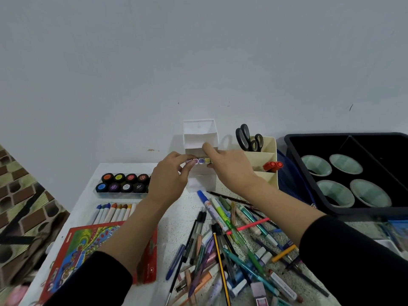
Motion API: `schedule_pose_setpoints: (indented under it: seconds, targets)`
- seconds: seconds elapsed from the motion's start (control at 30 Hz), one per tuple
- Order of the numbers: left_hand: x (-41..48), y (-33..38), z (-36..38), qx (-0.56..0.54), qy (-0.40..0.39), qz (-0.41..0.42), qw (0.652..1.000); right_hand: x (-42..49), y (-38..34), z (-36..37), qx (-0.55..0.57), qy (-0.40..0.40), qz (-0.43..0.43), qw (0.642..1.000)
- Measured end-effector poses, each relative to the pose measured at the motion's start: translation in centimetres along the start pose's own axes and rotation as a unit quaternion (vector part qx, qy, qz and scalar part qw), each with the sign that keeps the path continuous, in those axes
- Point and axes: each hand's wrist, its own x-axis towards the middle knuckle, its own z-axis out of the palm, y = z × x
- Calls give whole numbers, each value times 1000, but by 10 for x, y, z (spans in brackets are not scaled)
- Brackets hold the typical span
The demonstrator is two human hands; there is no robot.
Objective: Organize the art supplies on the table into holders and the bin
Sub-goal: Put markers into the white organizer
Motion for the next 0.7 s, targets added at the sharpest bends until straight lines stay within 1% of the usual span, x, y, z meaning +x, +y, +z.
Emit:
schedule_pose_setpoints:
  seconds: [0.17,0.23,0.3,0.33,0.4,0.43,0.47,0.5,0.53,0.57,0.63,0.67,0.7]
  targets:
    - [-1,0,1,-16,2,-2,1000,-2,2,0,-5,19,-21,1000]
    - [-1,0,0,-23,3,-3,1000,-7,3,-2,19,38,-29,999]
    - [-5,2,0,-32,6,-4,999,-17,3,-7,55,37,-21,998]
    - [-10,4,0,-40,15,-8,999,-25,3,-11,67,39,-13,997]
    - [-22,9,1,-56,61,-10,996,-43,3,-19,103,65,12,992]
    - [-28,11,1,-62,85,-3,994,-52,3,-23,126,75,30,989]
    - [-34,13,1,-65,94,11,993,-60,4,-25,144,67,48,986]
    - [-39,13,3,-65,79,33,994,-69,6,-27,154,36,70,985]
    - [-42,11,6,-59,39,59,996,-76,8,-27,155,-19,94,983]
    - [-45,9,11,-45,-23,85,995,-83,9,-26,150,-87,116,978]
    - [-48,3,23,-1,-161,125,979,-95,14,-21,135,-210,150,956]
    - [-49,1,30,29,-211,138,967,-100,15,-19,128,-247,159,947]
    - [-51,-1,36,64,-244,148,956,-104,15,-17,119,-272,164,941]
